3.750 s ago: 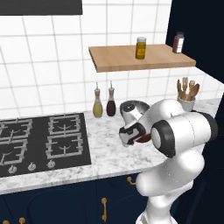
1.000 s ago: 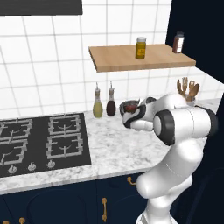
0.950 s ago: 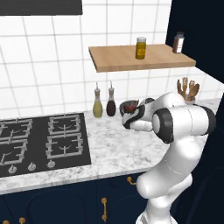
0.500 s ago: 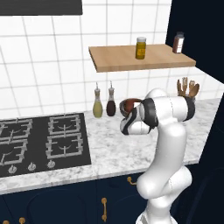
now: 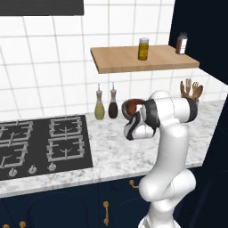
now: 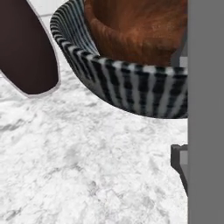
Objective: Pick up the bowls on the counter and stack them on top of one another in the open cabinet. Place the smaller bowl on top of the larger bowl.
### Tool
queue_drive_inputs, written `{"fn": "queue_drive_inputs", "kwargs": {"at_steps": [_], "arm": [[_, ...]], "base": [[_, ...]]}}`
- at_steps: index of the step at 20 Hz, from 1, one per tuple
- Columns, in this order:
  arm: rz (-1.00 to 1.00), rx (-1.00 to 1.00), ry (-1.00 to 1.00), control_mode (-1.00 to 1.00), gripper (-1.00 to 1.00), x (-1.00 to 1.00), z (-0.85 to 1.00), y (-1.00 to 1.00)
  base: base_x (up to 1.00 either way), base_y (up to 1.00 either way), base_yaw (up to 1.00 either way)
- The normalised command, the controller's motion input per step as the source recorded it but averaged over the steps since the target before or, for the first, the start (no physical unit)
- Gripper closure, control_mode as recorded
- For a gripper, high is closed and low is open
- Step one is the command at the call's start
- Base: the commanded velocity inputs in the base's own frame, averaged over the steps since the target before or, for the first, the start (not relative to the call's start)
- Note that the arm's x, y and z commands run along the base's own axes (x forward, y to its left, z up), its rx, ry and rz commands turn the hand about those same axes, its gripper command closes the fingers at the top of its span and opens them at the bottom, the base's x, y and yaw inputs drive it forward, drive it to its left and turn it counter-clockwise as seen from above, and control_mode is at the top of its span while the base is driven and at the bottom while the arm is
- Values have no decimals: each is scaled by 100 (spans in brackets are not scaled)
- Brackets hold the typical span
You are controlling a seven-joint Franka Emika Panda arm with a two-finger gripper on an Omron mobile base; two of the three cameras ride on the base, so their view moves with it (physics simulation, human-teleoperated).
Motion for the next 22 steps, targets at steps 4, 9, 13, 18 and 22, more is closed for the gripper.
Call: {"fn": "queue_drive_inputs", "kwargs": {"at_steps": [4,9,13,18,22], "arm": [[0,0,0,-100,100,-8,26,0],[0,0,-2,-100,100,-72,89,8],[1,0,-2,-100,100,-99,100,16],[10,0,6,-100,100,-100,100,56],[24,0,12,-100,100,-74,100,100]], "base": [[0,0,0],[0,0,0],[0,0,0],[0,0,0],[0,0,0]]}}
